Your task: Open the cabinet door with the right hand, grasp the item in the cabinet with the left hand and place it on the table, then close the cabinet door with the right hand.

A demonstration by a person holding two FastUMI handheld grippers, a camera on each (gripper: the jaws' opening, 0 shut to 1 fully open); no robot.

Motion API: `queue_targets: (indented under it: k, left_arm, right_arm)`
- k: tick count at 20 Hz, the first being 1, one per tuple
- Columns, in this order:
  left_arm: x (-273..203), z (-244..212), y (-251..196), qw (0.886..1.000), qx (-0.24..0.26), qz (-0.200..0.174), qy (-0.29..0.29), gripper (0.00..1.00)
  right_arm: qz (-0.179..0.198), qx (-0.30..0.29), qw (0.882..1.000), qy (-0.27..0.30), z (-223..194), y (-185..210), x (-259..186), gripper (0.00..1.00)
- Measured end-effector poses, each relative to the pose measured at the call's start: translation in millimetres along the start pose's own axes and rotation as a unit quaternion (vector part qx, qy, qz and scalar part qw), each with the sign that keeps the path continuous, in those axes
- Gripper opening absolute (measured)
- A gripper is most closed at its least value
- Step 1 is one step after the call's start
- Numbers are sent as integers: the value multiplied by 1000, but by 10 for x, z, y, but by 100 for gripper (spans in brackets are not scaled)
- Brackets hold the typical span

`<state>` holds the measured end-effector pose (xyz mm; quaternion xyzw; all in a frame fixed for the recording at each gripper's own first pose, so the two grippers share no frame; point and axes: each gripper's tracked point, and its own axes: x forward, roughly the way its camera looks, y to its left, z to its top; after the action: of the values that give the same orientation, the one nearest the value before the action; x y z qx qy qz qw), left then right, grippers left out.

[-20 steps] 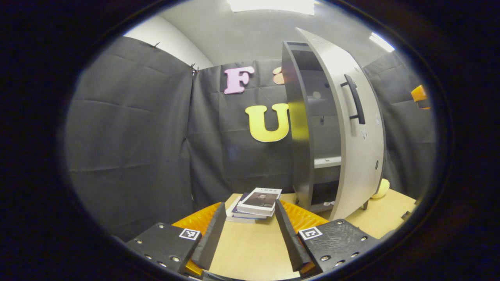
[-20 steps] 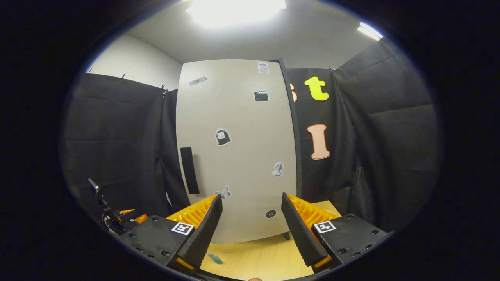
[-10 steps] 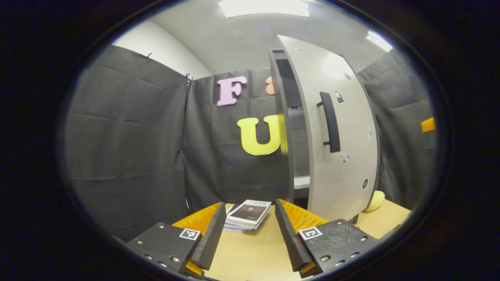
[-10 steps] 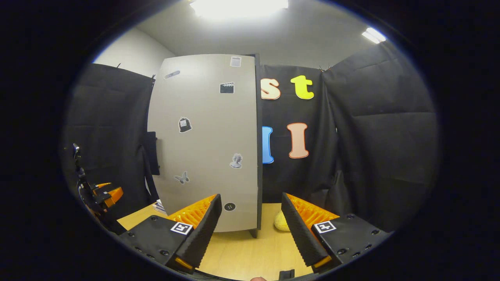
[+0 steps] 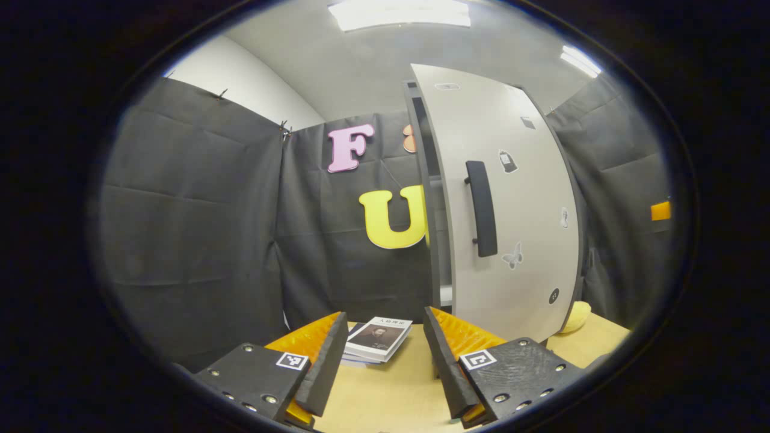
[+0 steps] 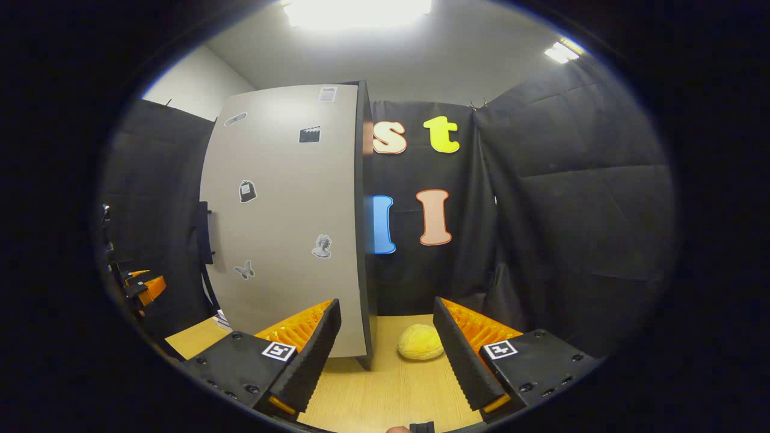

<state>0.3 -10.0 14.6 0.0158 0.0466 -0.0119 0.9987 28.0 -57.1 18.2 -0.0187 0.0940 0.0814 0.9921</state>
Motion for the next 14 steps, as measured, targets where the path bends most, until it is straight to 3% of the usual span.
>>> queue_targets:
  k: [14]
  left_arm:
    - [93,-49,-25,1000,2,-6,2,76]
  right_arm:
    - [-3,21,1000,12,-137,-126,141,98]
